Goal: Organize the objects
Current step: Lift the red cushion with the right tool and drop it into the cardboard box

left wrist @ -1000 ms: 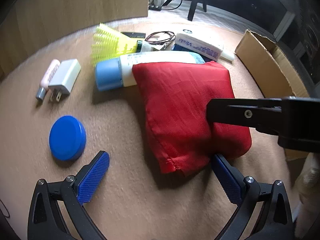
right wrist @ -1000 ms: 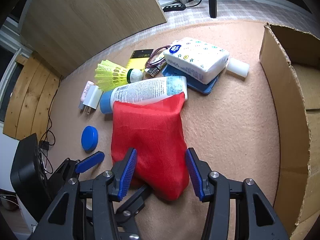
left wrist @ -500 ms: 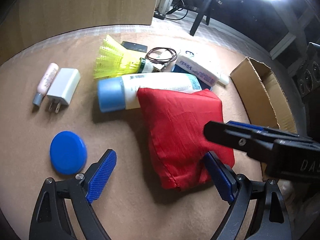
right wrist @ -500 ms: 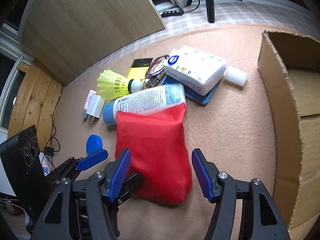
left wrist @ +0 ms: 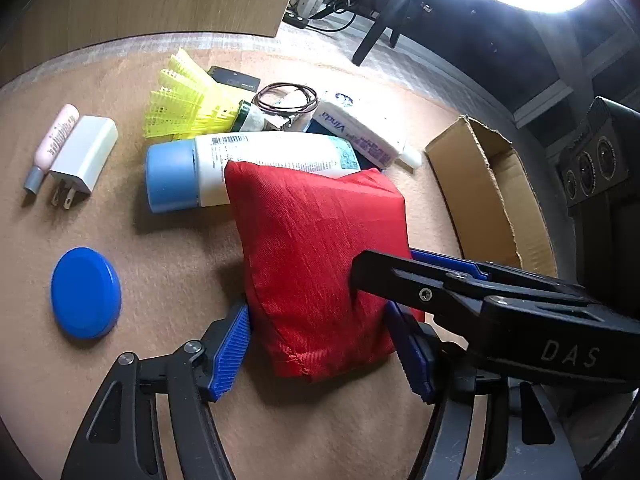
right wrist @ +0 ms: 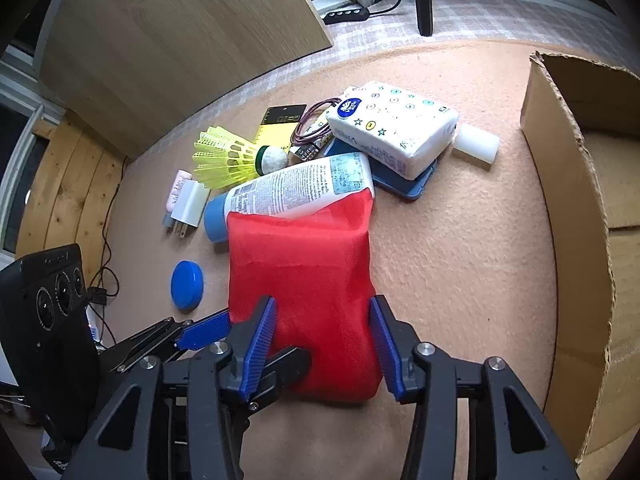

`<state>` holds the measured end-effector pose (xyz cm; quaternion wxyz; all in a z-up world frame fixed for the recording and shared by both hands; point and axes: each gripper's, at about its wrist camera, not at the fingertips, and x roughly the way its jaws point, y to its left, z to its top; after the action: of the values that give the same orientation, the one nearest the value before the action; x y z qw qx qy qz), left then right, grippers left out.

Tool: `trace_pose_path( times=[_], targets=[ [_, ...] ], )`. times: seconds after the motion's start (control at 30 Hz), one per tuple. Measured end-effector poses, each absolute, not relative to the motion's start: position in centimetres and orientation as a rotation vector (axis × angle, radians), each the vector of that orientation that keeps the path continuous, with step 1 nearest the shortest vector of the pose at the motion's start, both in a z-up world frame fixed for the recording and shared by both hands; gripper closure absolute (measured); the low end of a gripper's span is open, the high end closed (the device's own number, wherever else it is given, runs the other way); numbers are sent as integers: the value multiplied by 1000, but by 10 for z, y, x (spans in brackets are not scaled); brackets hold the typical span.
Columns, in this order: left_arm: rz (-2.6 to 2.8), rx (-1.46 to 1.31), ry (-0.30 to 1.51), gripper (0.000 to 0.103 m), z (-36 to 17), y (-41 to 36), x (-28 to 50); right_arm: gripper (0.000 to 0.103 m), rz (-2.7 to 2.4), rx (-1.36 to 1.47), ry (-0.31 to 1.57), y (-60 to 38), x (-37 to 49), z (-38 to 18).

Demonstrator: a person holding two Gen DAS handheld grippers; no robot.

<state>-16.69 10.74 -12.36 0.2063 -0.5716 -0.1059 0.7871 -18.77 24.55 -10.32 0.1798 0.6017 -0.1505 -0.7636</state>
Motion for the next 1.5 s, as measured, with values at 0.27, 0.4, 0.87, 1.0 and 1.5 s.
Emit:
trace_pose_path(
  times=[0.27,0.4,0.87,1.0,1.5],
  targets=[
    [2265,-1509,-225,37,-80,123,-152,60,-2205,1602,-415,255,-169,-67],
    [2295,-1433,-152,37,-53,145,-141,60,-2265,1537,-399,272,-157,-41],
    [2152,-1287,4,37,-17,288,-110,60,-2504,1494,-455,400,-113,-4],
    [2107,-1295,51,37,-27,325,-105,60,-2530,1526,-484,430,-110,-11],
    [2094,-1314,120,37,-30,343,-84,59,-2588,1565,-476,459,-102,-22]
  ],
)
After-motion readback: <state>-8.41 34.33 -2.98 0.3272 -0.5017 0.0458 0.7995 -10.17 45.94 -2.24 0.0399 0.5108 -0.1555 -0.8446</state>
